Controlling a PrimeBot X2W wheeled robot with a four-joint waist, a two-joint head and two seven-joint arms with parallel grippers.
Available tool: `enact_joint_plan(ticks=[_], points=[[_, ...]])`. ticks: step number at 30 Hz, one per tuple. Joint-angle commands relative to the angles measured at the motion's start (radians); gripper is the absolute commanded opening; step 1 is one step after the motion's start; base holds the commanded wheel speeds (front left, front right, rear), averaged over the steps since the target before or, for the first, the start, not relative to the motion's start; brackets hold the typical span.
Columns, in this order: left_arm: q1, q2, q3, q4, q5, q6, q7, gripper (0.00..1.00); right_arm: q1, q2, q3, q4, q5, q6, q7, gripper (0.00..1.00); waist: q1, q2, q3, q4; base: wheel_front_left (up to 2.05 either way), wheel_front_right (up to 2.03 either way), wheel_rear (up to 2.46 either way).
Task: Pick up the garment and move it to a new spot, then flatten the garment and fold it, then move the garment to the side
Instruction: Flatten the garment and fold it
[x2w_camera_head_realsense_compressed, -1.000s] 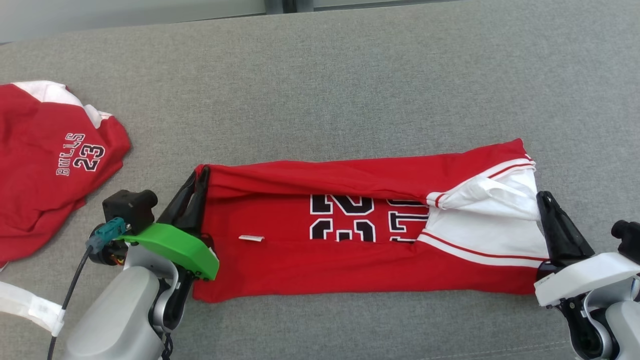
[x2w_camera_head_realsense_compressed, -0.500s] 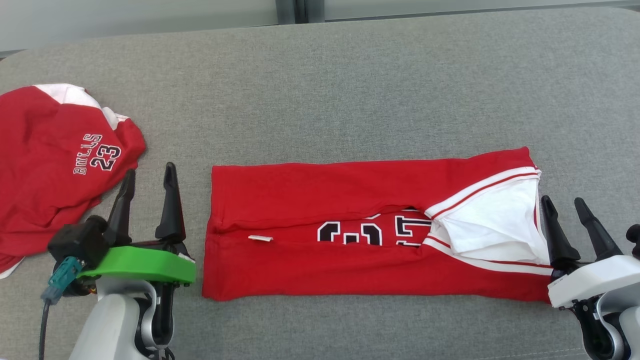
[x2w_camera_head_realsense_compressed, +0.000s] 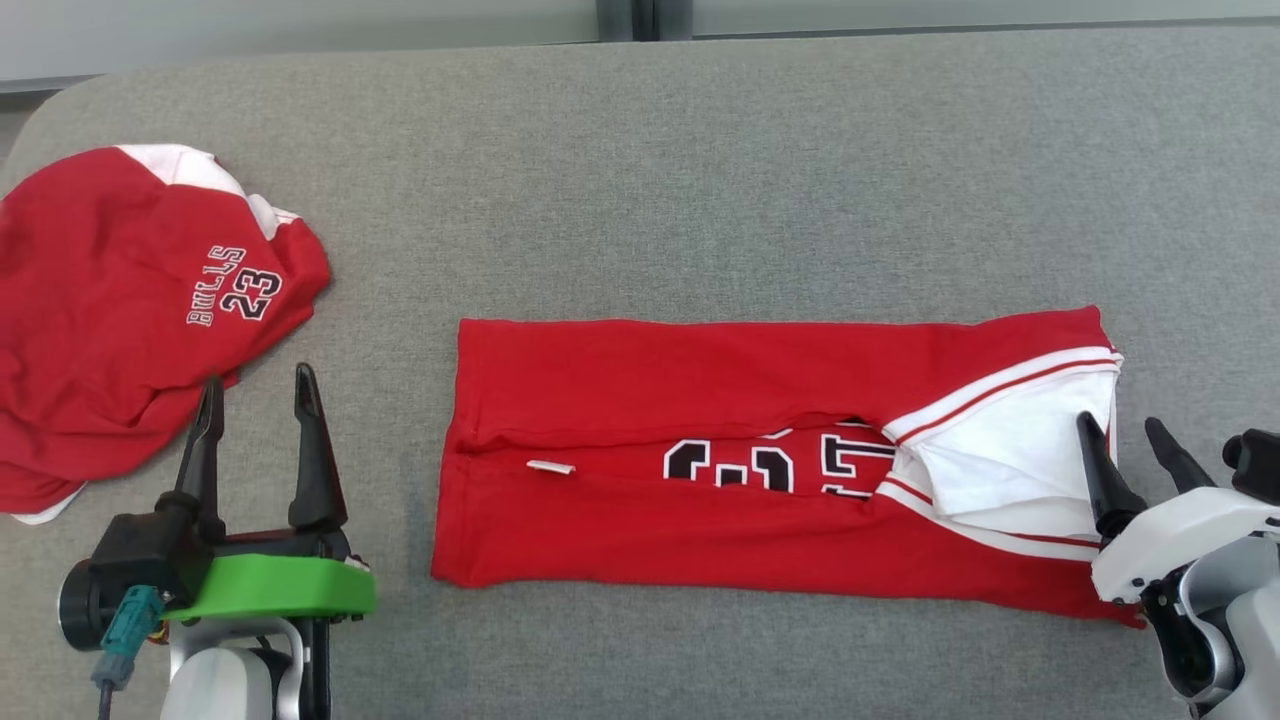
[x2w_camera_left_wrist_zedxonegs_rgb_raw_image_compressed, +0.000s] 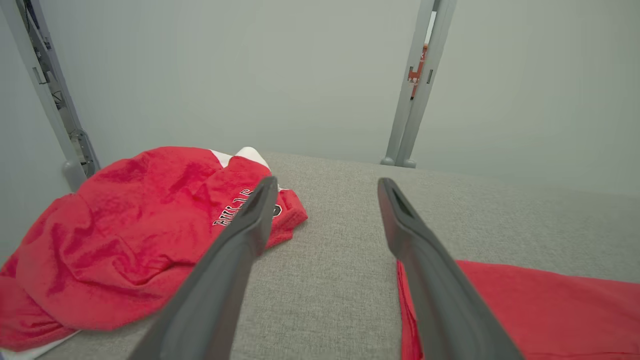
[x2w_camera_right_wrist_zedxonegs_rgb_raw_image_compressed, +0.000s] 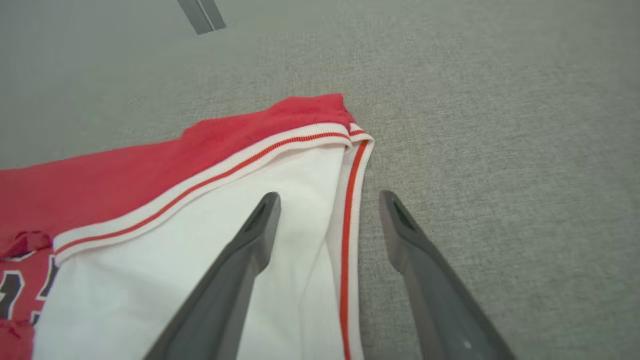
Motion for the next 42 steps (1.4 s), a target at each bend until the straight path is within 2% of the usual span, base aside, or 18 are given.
enact_joint_plan(ticks=[1,8,9,10,11,12,18,26,30,35,42], points=[[0.017,-0.003,0.006,0.003,0.010,-0.007,0.000,1.00,-0.013,0.000,0.004,0.020,0.001,-0.001,-0.001,1.00,0.0000,-0.0001,0.002,0.008,0.00,0.00,0.00],[0.030,-0.010,0.007,0.006,0.056,-0.011,0.000,1.00,-0.021,0.012,0.047,0.117,0.033,-0.001,0.019,1.00,0.0000,-0.0001,0.004,0.021,0.00,0.00,0.00],[0.029,-0.010,0.006,0.007,0.051,-0.009,0.000,1.00,-0.019,0.016,0.057,0.124,0.041,-0.001,0.029,0.82,0.0000,-0.0001,0.004,0.021,0.00,0.00,0.00],[0.028,-0.011,0.004,0.009,0.044,-0.006,0.000,1.00,-0.017,0.021,0.072,0.130,0.049,-0.001,0.036,0.30,0.0000,-0.0001,0.004,0.021,0.00,0.00,0.00],[0.027,-0.011,0.003,0.011,0.042,-0.005,0.000,1.00,-0.017,0.024,0.080,0.132,0.060,0.000,0.040,0.08,0.0000,-0.0001,0.004,0.021,0.00,0.00,0.00],[0.026,-0.011,0.002,0.013,0.037,-0.002,0.000,1.00,-0.018,0.026,0.091,0.136,0.071,0.000,0.048,0.00,0.0000,-0.0001,0.003,0.021,0.00,0.00,0.00],[0.028,-0.011,0.001,0.015,0.029,0.006,0.000,1.00,-0.040,-0.007,0.099,0.155,0.113,-0.002,0.025,0.00,0.0000,-0.0001,-0.008,0.014,0.00,0.00,0.00],[0.044,-0.011,-0.004,0.021,0.029,0.010,0.000,1.00,-0.047,-0.118,0.011,0.221,0.140,-0.002,-0.022,0.00,0.0000,-0.0001,-0.037,0.003,0.00,0.00,0.00],[0.055,-0.011,0.000,0.019,0.031,0.008,0.000,1.00,-0.041,-0.152,-0.004,0.217,0.144,-0.002,-0.025,0.00,0.0000,-0.0001,-0.049,-0.011,0.00,0.00,0.00],[0.069,-0.011,-0.007,0.021,0.027,0.012,0.000,1.00,-0.034,-0.151,0.010,0.163,0.135,-0.002,-0.029,0.00,0.0000,-0.0001,-0.065,-0.028,0.00,0.00,0.00],[0.076,-0.011,-0.008,0.018,0.024,0.014,0.000,1.00,-0.004,-0.096,0.058,-0.017,0.106,-0.001,0.004,0.00,0.0000,-0.0001,-0.081,-0.041,0.00,0.00,0.00]])
